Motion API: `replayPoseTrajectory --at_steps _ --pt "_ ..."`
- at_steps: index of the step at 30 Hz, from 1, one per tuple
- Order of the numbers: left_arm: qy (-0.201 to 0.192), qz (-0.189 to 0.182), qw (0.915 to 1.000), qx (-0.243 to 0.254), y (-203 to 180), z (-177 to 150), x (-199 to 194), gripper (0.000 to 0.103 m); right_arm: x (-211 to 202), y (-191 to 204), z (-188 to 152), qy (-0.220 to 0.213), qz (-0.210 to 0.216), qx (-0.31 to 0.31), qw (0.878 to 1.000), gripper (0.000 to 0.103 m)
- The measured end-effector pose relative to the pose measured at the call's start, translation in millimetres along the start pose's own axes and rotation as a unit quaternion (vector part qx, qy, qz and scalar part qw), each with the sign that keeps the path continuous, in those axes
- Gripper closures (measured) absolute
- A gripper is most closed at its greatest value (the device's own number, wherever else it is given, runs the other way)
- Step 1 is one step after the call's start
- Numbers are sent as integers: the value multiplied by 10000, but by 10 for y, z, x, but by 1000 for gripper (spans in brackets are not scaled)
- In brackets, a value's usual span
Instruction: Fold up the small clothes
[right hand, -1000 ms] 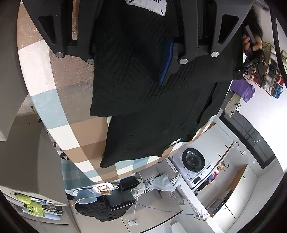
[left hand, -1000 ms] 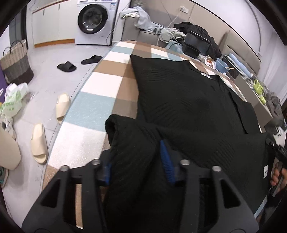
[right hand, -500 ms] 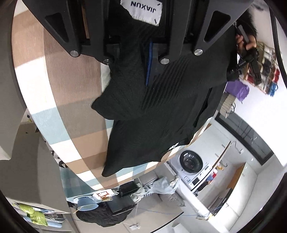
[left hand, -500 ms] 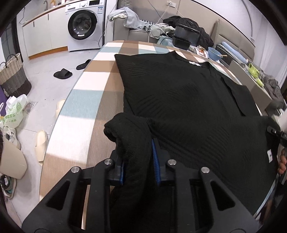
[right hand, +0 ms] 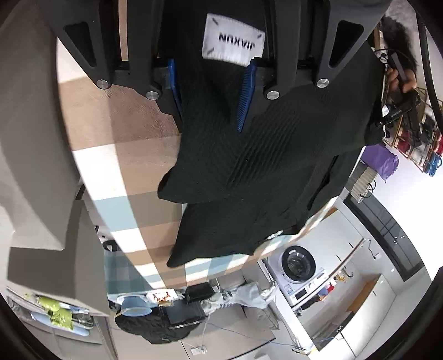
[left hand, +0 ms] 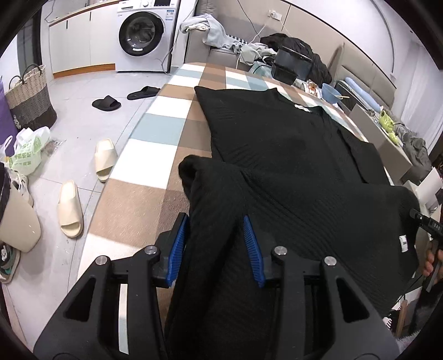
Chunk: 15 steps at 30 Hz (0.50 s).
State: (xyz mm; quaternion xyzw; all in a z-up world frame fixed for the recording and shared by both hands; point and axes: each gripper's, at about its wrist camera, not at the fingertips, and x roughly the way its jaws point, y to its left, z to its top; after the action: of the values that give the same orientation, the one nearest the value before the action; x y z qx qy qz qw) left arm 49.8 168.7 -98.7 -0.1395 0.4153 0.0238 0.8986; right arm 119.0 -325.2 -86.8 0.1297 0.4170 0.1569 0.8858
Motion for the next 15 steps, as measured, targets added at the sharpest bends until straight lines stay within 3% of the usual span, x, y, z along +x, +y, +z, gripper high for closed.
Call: replayPoseTrajectory --at_steps 7,12,15 --pt "-47 -259 9991 333 -198 -158 -295 66 -220 131 -61 -260 235 -334 9988 65" --pt "122 -189 9972 706 -425 -263 -324 66 -210 221 -109 -254 318 -583 9975 64" --pt "86 91 9976 680 -410 -298 -283 67 -148 179 -140 -250 313 -554 9977 64"
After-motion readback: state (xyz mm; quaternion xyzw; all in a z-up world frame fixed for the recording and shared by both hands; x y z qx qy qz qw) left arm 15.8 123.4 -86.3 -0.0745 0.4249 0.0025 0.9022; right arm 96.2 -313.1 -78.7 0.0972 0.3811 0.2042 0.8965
